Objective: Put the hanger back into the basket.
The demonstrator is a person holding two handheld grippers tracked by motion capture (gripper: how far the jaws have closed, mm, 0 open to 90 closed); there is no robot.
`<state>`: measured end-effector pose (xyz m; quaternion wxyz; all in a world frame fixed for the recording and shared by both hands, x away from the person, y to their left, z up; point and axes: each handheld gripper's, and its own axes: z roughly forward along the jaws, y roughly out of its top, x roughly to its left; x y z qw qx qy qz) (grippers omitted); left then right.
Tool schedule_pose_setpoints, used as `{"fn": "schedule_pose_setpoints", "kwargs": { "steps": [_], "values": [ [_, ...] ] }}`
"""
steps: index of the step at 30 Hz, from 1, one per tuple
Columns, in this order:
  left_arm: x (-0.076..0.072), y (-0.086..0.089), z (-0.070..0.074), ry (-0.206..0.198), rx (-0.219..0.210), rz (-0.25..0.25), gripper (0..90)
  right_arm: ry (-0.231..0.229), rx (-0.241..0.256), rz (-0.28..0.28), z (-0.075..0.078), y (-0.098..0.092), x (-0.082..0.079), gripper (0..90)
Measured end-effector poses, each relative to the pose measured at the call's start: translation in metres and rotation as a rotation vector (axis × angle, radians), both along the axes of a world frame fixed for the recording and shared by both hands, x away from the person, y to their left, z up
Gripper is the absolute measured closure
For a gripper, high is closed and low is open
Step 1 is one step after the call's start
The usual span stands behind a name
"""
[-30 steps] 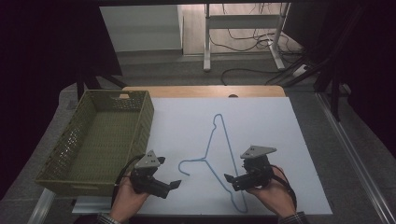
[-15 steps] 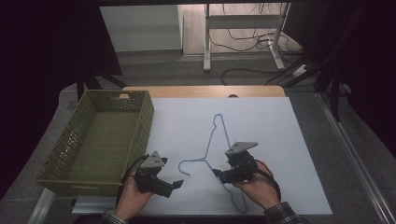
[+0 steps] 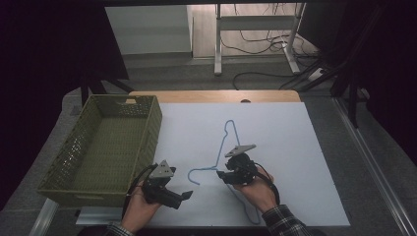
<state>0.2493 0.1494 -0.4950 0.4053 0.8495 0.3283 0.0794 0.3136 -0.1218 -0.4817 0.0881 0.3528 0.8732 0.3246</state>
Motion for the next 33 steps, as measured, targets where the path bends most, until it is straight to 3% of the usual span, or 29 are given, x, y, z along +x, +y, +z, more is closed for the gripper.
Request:
{"fn": "schedule_pose_setpoints", "kwargs": {
  "steps": [10, 18, 23, 33],
  "values": [
    [0.0, -0.001, -0.002, 0.009, 0.02, -0.007, 0.0, -0.026, -0.054, -0.036, -0.02, 0.017, 0.005, 75.0],
    [0.0, -0.002, -0.002, 0.014, 0.031, -0.012, 0.0, -0.045, -0.096, -0.073, -0.032, 0.022, 0.002, 79.7],
    [0.001, -0.002, -0.003, 0.017, 0.037, -0.014, 0.0, -0.027, -0.096, -0.088, -0.037, 0.021, 0.004, 80.3],
    [0.001, -0.003, -0.004, 0.021, 0.042, -0.013, 0.0, 0.013, -0.047, -0.128, -0.038, 0.019, 0.005, 85.5]
  ]
}}
